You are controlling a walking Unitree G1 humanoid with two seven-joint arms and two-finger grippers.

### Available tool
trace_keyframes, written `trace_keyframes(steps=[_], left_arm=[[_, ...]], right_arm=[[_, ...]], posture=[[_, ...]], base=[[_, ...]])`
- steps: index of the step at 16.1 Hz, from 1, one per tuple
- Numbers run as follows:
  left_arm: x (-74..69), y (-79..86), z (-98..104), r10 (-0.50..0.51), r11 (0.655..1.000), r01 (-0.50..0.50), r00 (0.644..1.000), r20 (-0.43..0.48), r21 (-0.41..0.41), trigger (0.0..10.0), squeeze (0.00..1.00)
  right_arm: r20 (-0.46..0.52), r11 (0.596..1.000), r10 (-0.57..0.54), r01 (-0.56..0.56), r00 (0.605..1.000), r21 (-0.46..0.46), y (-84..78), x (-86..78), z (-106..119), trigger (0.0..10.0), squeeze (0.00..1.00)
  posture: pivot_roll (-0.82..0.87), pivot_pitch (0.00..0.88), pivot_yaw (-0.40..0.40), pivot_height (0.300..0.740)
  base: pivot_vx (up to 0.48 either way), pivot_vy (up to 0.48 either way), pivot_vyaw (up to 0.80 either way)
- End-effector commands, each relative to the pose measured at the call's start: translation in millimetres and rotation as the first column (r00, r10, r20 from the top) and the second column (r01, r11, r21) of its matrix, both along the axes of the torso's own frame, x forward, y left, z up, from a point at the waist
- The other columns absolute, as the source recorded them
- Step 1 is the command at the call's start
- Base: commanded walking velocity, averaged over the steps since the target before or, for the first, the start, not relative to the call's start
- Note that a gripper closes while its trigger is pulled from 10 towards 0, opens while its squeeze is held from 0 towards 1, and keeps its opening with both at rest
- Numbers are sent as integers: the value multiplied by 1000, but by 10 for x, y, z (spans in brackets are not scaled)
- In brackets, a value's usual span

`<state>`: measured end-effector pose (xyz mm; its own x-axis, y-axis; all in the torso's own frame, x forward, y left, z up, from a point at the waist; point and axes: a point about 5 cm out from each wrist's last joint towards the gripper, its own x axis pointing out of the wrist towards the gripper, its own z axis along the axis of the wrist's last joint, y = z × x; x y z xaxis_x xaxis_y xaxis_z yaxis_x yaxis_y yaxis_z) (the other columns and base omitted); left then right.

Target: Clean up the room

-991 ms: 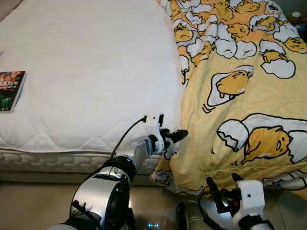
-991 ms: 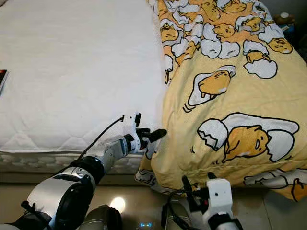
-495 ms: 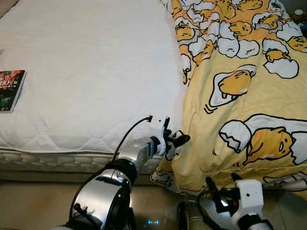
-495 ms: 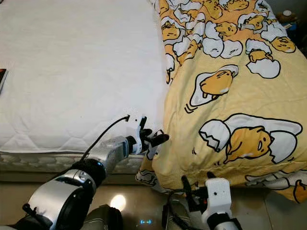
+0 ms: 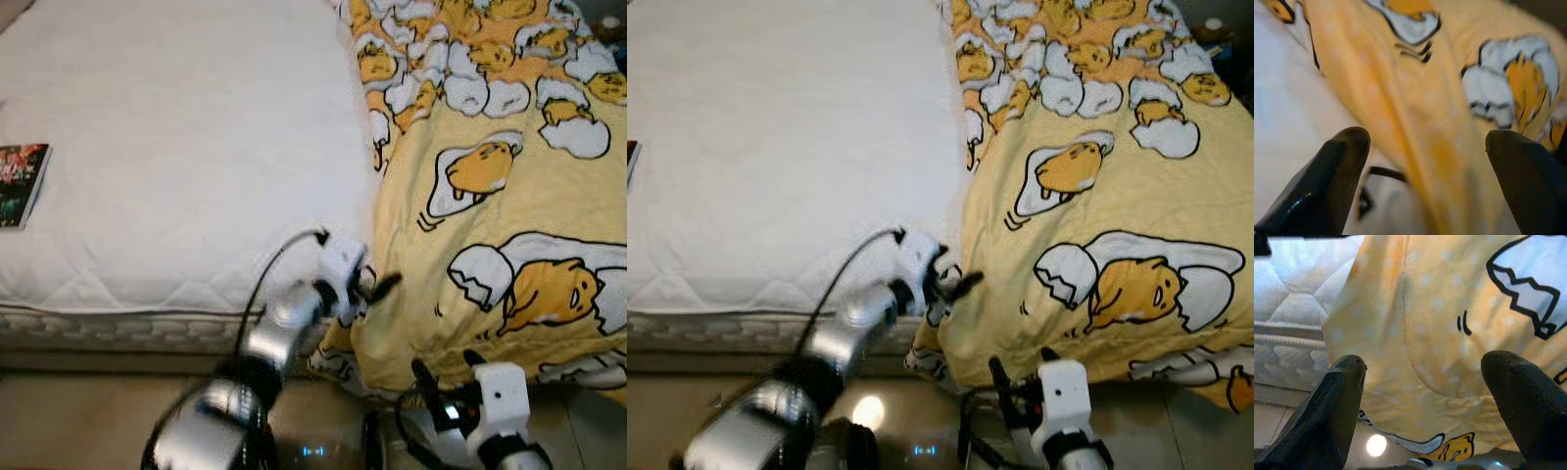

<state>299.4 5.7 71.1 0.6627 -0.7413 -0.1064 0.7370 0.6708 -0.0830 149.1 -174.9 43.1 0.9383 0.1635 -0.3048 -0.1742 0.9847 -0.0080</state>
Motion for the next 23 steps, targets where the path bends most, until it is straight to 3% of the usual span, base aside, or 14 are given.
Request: trace_keyframes(steps=[1, 3, 5, 6, 7, 10, 11, 12, 15, 16, 20, 23], left_arm=[[-145, -287, 266, -21, 995, 32, 993, 112, -92, 10000, 0], [-105, 32, 406, 99, 994, -84, 967, 236, -71, 10000, 0], [-17, 360, 486, 247, 968, -246, 922, 298, -43, 10000, 0], [3, 444, 508, 281, 957, -289, 907, 314, -25, 10000, 0], [60, 626, 539, 375, 918, -397, 867, 328, -2, 10000, 0], [78, 737, 547, 462, 864, -502, 818, 342, 31, 10000, 0], [55, 904, 500, 531, 813, -580, 777, 337, 57, 10000, 0], [23, 1072, 422, 552, 790, -606, 769, 323, 91, 10000, 0], [-77, 1300, 260, 586, 758, -632, 768, 258, 162, 10000, 0], [-103, 1280, 211, 592, 768, -621, 782, 198, 157, 10000, 0], [-62, 1211, 256, 588, 784, -608, 792, 165, 128, 10000, 0], [-215, 1470, 158, 536, 783, -582, 810, 237, 219, 10000, 0]], right_arm=[[8, 1000, -20, 20, 1000, 0, 7, 14, -14, 10000, 0], [37, 999, -42, 42, 998, -1, 14, 92, 0, 10000, 0], [65, 998, -60, 60, 996, 8, 28, 171, 22, 10000, 0], [73, 998, -64, 64, 995, 11, 30, 195, 29, 10000, 0], [87, 998, -68, 67, 994, 10, 34, 244, 37, 10000, 0], [104, 998, -69, 69, 992, 1, 29, 307, 44, 10000, 0], [125, 996, -85, 87, 988, -7, 16, 365, 67, 10000, 0], [139, 995, -101, 104, 985, -11, -3, 380, 81, 10000, 0], [161, 990, -136, 141, 978, -22, -57, 420, 102, 10000, 0], [175, 987, -155, 161, 972, -23, -82, 457, 113, 10000, 0], [209, 986, -154, 163, 966, -25, -46, 592, 155, 10000, 0], [250, 983, -176, 184, 952, -6, -15, 766, 255, 10000, 0]], posture=[[-153, 177, 56, 699], [-127, 165, 55, 699], [-108, 156, 50, 699], [-103, 154, 48, 699], [-95, 149, 44, 699], [-88, 136, 38, 699], [-94, 124, 39, 699], [-95, 119, 39, 699], [-85, 112, 41, 699], [-73, 108, 37, 699], [-53, 98, 27, 699], [-37, 75, 24, 699]], base=[[0, 0, 0], [0, 0, 0], [0, 0, 0], [0, 0, 0], [0, -469, 0], [0, -455, 0], [0, -435, 0], [0, -428, 0], [0, -428, 0], [0, -428, 0], [0, -84, 711], [0, 0, 0]])
